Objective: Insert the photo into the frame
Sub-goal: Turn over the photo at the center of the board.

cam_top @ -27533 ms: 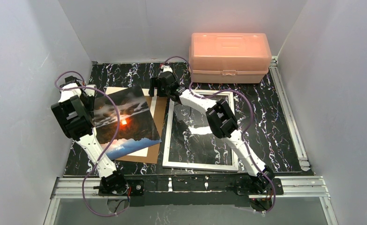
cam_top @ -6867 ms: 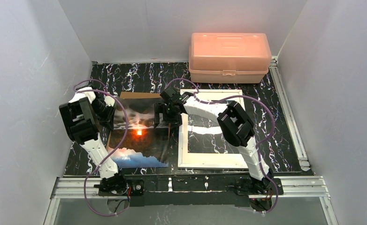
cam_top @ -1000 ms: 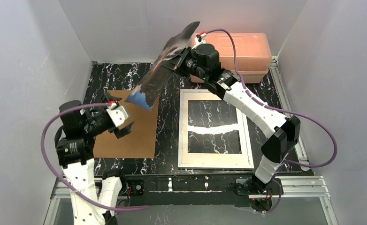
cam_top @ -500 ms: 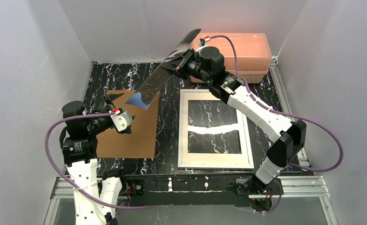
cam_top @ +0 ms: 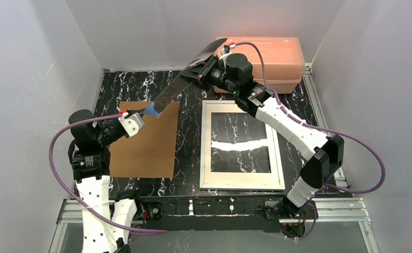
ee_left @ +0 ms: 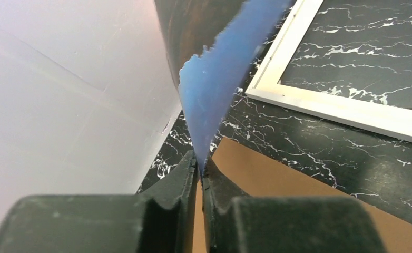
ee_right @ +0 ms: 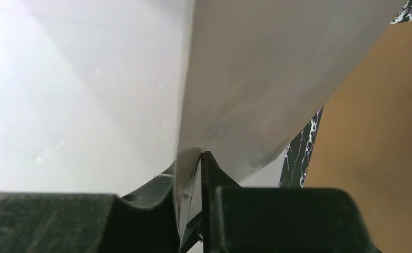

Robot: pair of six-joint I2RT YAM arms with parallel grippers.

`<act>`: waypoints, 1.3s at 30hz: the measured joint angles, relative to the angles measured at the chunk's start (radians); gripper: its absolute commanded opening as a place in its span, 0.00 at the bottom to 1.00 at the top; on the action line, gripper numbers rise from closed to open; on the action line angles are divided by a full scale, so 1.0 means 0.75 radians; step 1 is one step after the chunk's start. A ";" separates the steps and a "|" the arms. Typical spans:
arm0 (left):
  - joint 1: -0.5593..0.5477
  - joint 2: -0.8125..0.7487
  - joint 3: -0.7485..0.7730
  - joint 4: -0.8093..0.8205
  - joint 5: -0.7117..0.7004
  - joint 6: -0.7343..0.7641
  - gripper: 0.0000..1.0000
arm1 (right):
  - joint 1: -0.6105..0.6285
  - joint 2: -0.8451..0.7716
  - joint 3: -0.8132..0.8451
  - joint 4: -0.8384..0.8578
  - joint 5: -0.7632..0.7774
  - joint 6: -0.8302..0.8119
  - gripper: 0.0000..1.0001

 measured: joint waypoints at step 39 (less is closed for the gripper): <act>-0.034 0.078 0.027 -0.128 -0.054 0.089 0.00 | 0.232 -0.284 -0.179 -0.669 -0.416 -2.257 0.97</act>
